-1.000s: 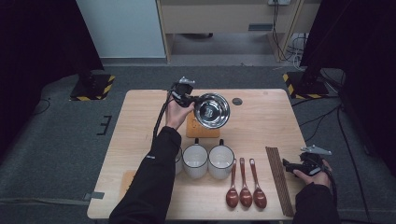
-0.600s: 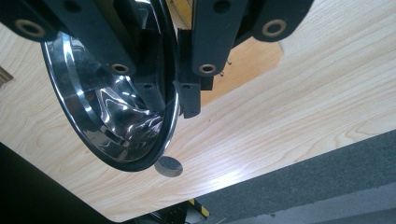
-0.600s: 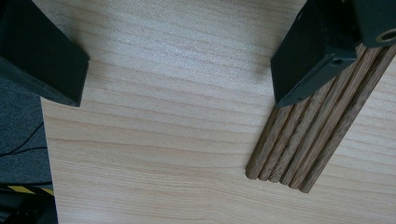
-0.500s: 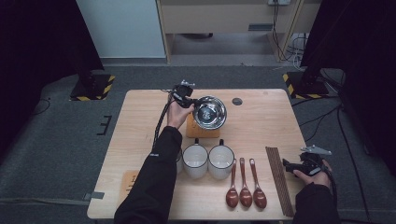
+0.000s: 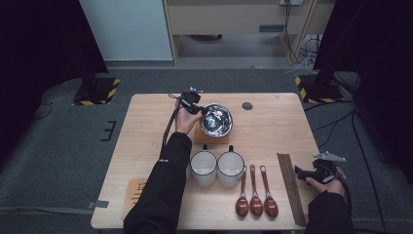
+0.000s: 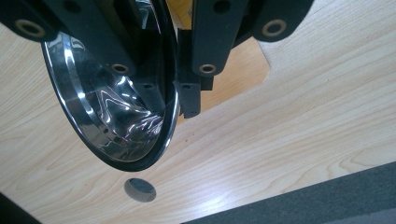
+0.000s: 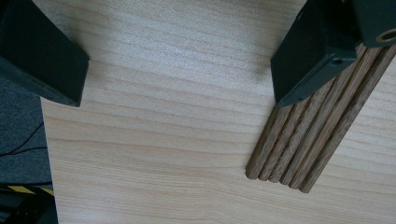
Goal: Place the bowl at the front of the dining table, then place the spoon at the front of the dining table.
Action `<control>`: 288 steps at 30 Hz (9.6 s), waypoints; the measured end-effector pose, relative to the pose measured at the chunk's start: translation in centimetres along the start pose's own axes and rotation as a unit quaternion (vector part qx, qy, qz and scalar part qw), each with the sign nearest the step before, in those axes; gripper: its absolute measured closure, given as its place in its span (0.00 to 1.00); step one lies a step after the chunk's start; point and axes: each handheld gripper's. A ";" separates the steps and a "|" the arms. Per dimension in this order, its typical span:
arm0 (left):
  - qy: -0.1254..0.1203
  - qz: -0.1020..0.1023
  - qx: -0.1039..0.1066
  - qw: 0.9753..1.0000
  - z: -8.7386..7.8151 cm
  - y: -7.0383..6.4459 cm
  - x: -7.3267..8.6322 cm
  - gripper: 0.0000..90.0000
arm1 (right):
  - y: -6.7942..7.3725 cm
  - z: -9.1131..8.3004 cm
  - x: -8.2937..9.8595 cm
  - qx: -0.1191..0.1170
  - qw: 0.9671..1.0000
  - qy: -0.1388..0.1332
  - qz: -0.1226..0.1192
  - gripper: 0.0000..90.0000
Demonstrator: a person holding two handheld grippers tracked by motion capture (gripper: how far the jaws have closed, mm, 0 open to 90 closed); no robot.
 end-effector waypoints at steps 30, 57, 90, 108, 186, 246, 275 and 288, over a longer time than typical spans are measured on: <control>0.020 -0.022 -0.019 0.999 2.0 0.6 1.8 0.92 | 0.0 0.0 0.0 0.000 1.000 0.000 0.002 0.05; 0.057 -0.019 -0.035 0.998 2.8 1.6 3.9 0.85 | 0.0 0.0 0.0 0.000 1.000 0.000 0.002 0.05; -0.009 0.031 -0.063 0.997 -1.9 1.2 2.3 0.36 | 0.0 0.0 0.0 0.000 1.000 0.000 0.002 0.05; -0.054 0.057 -0.056 0.995 -9.0 0.9 2.4 0.32 | 0.0 0.0 0.0 0.000 1.000 0.000 0.002 0.05; 0.063 -0.027 -0.122 0.990 -13.2 5.4 23.4 0.27 | -0.1 -0.3 0.0 0.009 1.000 -0.006 0.002 0.16; 0.016 -0.037 -0.146 0.988 -12.8 5.2 25.2 0.00 | 10.9 -5.4 0.1 -0.127 0.986 -0.029 -0.106 0.39; 0.016 -0.034 -0.143 0.989 -12.8 5.3 25.2 0.00 | 13.0 -3.4 1.8 -0.137 0.979 0.054 -0.137 0.60; 0.016 -0.033 -0.142 0.989 -12.8 5.3 25.2 0.00 | 13.2 -3.3 1.9 -0.135 0.979 0.074 -0.138 0.75</control>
Point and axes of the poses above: each handheld gripper's, and its own axes: z roughly forward along the jaws, x roughly out of its underside, y roughly to its left, and after that the axes turned 7 degrees about z, right-handed
